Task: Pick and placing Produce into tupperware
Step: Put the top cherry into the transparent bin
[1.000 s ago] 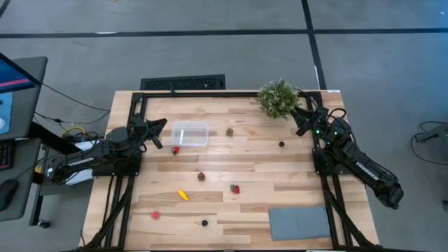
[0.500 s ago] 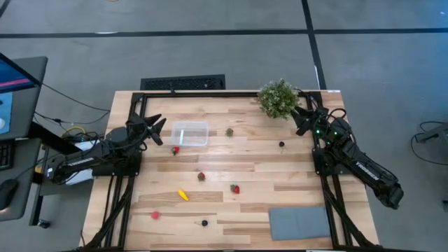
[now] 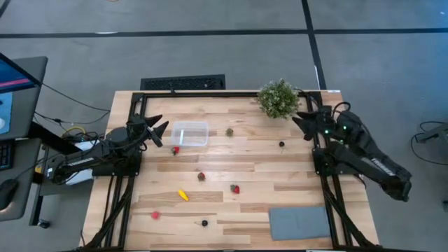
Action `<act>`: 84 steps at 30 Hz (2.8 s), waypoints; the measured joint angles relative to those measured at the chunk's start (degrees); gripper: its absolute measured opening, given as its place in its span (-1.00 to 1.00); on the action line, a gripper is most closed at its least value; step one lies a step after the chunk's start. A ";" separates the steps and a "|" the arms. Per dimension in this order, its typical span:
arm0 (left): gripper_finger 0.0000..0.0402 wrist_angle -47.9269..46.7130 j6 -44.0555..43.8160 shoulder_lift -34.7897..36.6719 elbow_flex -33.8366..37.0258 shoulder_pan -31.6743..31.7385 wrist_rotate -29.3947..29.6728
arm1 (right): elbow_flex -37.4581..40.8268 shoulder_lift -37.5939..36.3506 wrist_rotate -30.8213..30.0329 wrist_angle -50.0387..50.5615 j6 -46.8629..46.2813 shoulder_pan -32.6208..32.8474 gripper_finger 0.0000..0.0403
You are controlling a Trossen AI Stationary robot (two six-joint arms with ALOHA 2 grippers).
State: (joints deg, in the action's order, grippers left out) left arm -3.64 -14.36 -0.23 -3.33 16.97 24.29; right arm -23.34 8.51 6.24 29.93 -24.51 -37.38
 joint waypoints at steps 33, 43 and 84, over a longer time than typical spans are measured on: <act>0.17 -1.66 -0.66 -0.02 -0.28 -0.01 0.04 | -17.42 52.75 -6.22 22.22 -5.91 16.49 0.34; 0.17 -1.77 -0.66 -0.02 -0.26 0.00 0.04 | -16.47 62.04 -8.94 18.46 -4.98 16.86 0.34; 0.17 -1.92 -0.66 -0.04 -0.17 -0.01 0.22 | -11.69 73.55 -6.97 7.44 -6.51 16.67 0.13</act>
State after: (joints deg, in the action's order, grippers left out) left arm -5.56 -15.03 -0.27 -3.51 16.96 24.51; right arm -35.03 82.06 -0.73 37.38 -31.03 -20.71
